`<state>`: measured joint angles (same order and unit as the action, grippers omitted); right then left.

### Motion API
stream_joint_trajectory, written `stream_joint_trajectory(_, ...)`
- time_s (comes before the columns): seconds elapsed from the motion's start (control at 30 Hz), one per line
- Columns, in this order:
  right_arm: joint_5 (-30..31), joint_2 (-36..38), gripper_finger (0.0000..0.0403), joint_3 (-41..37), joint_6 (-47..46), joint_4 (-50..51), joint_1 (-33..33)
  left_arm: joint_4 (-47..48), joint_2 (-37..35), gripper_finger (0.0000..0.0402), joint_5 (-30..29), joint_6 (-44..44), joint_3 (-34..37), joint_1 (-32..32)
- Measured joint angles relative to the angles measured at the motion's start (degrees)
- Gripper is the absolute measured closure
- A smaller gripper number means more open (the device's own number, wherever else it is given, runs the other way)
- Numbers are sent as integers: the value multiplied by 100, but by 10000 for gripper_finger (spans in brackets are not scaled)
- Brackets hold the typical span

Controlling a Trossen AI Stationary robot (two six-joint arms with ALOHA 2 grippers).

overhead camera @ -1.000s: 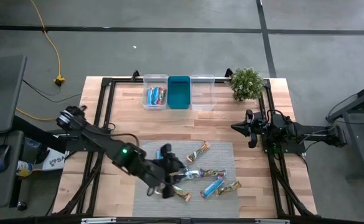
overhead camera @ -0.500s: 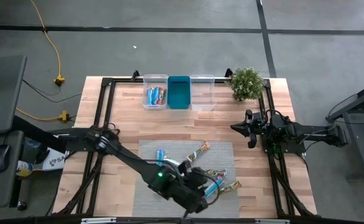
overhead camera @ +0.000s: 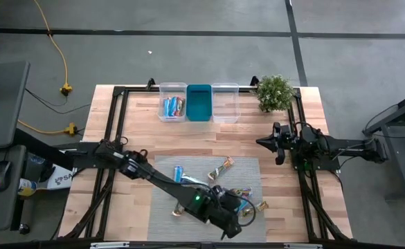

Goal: Pick and place Granola Bars by type
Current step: Put the red granola bar into the left transparent bin

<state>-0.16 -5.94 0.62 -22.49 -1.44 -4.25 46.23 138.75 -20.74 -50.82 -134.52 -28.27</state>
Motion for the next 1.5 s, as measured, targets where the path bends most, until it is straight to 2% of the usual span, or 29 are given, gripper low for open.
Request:
stream_joint_trajectory(0.2, -3, -34, 402, 0, -1, -3, 1, -45, 223, 287, 550, 589, 5, 218)
stream_joint_trajectory(0.5, -3, -58, 402, 0, 1, -3, 2, 37, 424, 188, 943, 751, 20, 320)
stream_joint_trajectory(0.63, -3, -71, 402, 0, -1, -3, 2, 27, 448, 159, 982, 716, 17, 312)
stream_joint_trajectory(0.83, -3, -76, 402, 0, -1, -5, 1, 196, 451, 158, 661, 756, 15, 318)
stream_joint_trajectory(1.0, -3, -80, 402, 0, -1, -3, 0, 200, 511, 158, 638, 770, 3, 318)
stream_joint_trajectory(1.5, -3, -80, 402, 0, -1, -3, 0, -176, 845, 159, 1119, 768, 14, 312)
